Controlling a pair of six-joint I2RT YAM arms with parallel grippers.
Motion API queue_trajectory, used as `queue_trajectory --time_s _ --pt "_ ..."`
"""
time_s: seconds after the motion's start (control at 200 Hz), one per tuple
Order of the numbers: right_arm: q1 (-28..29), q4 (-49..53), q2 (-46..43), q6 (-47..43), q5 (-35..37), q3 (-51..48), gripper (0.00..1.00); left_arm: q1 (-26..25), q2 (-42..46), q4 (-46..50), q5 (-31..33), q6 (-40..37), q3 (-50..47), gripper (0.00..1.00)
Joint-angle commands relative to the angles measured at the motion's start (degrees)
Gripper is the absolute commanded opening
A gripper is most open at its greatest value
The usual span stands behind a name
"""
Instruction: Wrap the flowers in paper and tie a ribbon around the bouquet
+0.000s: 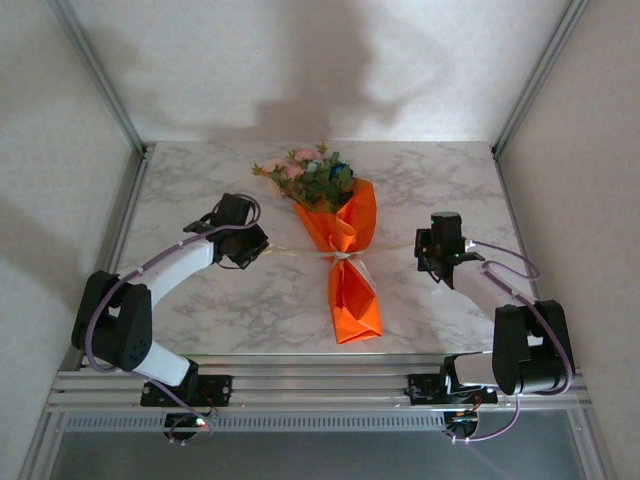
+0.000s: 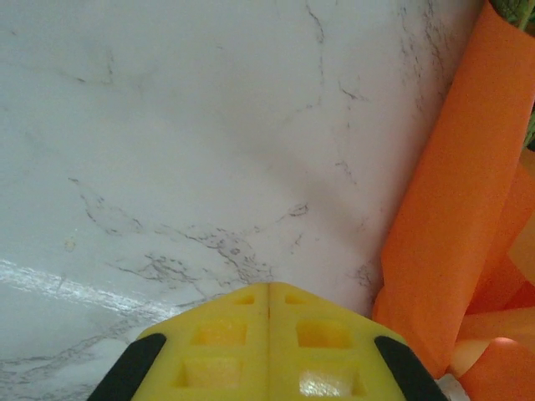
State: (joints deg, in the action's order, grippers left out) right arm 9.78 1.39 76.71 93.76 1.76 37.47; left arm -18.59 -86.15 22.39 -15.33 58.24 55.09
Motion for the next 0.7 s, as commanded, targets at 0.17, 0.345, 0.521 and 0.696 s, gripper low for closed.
queue_trajectory --time_s 0.17,0.345,0.521,0.696 --pt "-2.72 -0.15 0.5 -1.88 1.82 -0.74 0.0 2.84 -0.28 1.09 2.51 -1.62 1.59 0.0" --pt "-3.44 -0.07 0.72 -2.24 1.78 -0.82 0.0 3.88 -0.26 1.12 2.68 -2.42 2.72 0.0" --pt "-4.44 -0.14 0.84 -2.35 1.93 -1.22 0.0 5.31 -0.02 1.75 2.74 -3.12 3.0 0.0" --pt "-5.88 -0.12 0.91 -2.96 1.76 -1.27 0.0 6.37 0.34 2.54 3.33 -3.81 3.18 0.0"
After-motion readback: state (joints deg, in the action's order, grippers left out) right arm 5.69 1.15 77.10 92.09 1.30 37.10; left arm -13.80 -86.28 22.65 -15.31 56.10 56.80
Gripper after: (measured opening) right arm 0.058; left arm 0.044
